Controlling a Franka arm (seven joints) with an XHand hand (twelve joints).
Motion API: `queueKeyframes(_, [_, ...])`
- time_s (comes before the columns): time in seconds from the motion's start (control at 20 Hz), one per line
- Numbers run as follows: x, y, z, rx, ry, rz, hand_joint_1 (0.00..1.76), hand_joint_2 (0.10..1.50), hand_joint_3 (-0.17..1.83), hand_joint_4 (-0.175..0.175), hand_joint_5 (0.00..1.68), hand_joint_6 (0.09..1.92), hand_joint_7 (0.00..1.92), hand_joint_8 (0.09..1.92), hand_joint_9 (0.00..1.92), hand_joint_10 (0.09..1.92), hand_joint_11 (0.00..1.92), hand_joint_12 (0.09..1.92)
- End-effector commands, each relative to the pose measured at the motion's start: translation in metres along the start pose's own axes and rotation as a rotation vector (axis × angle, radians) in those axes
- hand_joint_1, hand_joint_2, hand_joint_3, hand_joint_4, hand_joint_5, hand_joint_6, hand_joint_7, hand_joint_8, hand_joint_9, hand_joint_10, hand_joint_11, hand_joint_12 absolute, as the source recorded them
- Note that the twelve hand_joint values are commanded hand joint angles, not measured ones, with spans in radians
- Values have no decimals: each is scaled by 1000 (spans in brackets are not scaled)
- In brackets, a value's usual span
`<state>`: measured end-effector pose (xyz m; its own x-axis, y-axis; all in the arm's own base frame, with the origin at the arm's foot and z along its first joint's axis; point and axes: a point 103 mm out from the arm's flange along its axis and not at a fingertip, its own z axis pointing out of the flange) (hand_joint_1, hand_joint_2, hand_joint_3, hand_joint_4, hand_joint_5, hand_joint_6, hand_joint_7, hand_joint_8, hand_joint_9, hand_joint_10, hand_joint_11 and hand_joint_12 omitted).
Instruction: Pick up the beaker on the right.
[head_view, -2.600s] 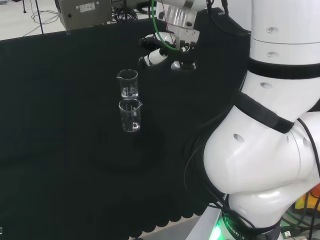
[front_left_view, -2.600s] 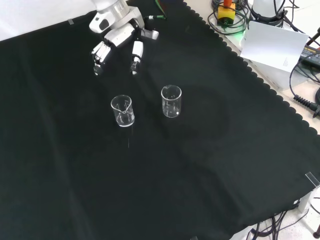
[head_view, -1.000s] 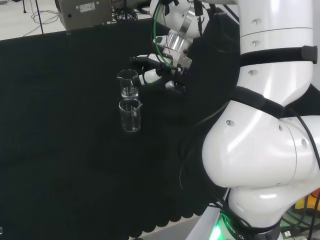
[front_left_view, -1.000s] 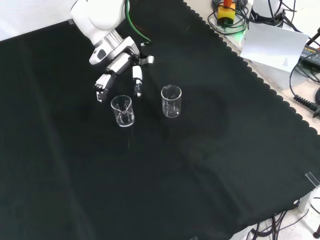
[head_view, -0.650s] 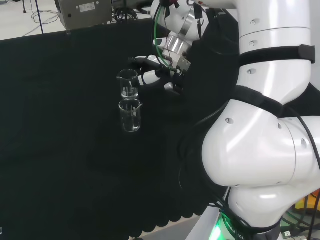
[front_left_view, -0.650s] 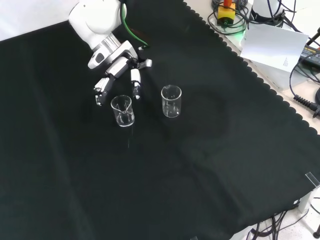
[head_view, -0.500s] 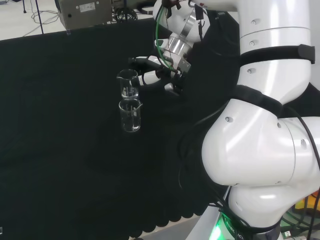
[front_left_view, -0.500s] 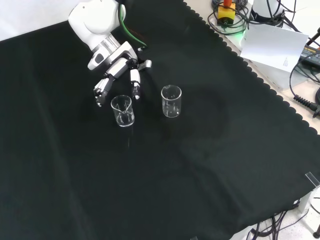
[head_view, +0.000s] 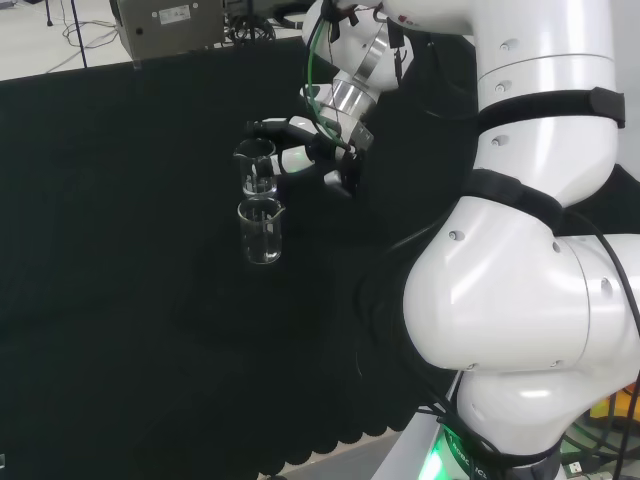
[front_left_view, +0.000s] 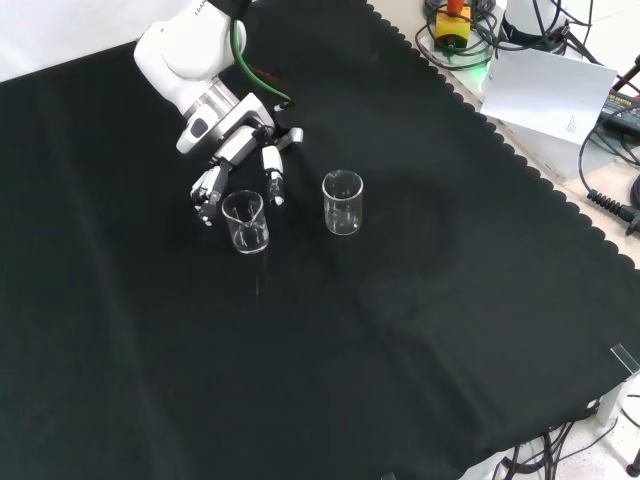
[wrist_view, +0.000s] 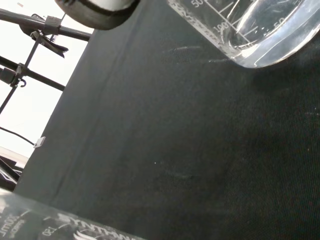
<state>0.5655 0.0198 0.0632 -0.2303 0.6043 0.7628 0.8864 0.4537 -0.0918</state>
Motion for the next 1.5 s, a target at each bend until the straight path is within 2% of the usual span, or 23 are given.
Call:
queueKeyframes(0.05, [0,1,4,-8,-4,2,888,841,-175,-13,443,87,229,624,330,613,0,1330])
queueKeyframes(0.35, [-4,4,10,-46,11,2,906,838,-175,-12,471,87,237,627,334,607,0,1337])
queueKeyframes(0.75, [-5,6,12,-52,18,7,933,837,-175,-12,510,87,252,635,347,604,0,1353])
queueKeyframes(0.95, [-9,10,12,-48,51,9,937,841,-175,-11,560,96,267,641,363,605,0,1362])
queueKeyframes(1.5, [-11,15,19,-49,94,7,941,847,-175,-11,564,162,273,634,386,572,0,1372])
